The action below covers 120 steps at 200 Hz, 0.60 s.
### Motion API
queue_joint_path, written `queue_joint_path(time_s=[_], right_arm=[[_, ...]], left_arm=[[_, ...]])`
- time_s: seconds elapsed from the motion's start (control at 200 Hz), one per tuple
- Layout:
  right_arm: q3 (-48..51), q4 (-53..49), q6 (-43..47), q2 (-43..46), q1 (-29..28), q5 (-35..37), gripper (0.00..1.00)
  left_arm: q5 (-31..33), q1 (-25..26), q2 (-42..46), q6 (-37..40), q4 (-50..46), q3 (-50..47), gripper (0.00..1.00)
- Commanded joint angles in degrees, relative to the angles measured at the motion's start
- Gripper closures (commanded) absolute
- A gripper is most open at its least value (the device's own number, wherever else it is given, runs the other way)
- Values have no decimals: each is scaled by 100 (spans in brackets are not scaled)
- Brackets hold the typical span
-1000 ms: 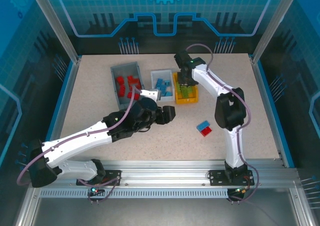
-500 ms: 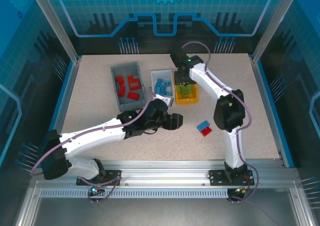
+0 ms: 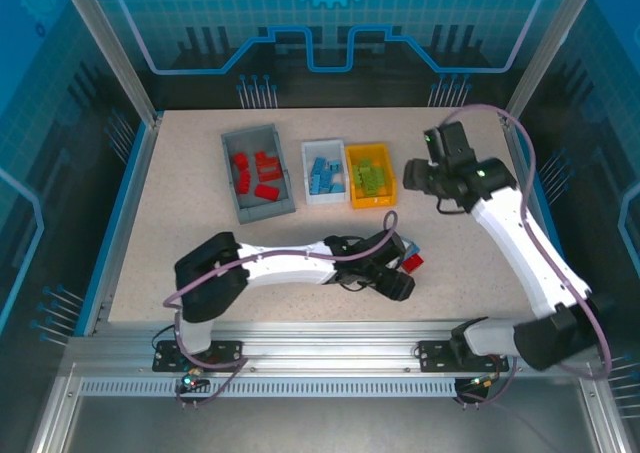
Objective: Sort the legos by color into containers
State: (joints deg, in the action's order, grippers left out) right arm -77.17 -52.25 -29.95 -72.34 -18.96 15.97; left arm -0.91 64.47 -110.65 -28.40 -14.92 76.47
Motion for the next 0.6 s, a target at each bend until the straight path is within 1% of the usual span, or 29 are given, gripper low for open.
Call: queue_joint_path(time_s=[0.0,0.135,0.27,0.405,0.595], right_arm=[[473,-155,-164,745,255,-486,36],[827,-468,-208,1399,436,-576,36],[980,-675,-197,1771,617,-655,36],[991,-791,-180,1946,742,-725,36],[1019,-842,-201,2016,766,-784,36]], left_arm=[[32,4,-378,308,-216,417,26],[157,4,-798,394,-279,740,25],[354,-14,-1191,519,-400,1050,25],[464,-17,-1489,671,-474,1364,24],[748,-90,-1848,841,-633,1809,24]])
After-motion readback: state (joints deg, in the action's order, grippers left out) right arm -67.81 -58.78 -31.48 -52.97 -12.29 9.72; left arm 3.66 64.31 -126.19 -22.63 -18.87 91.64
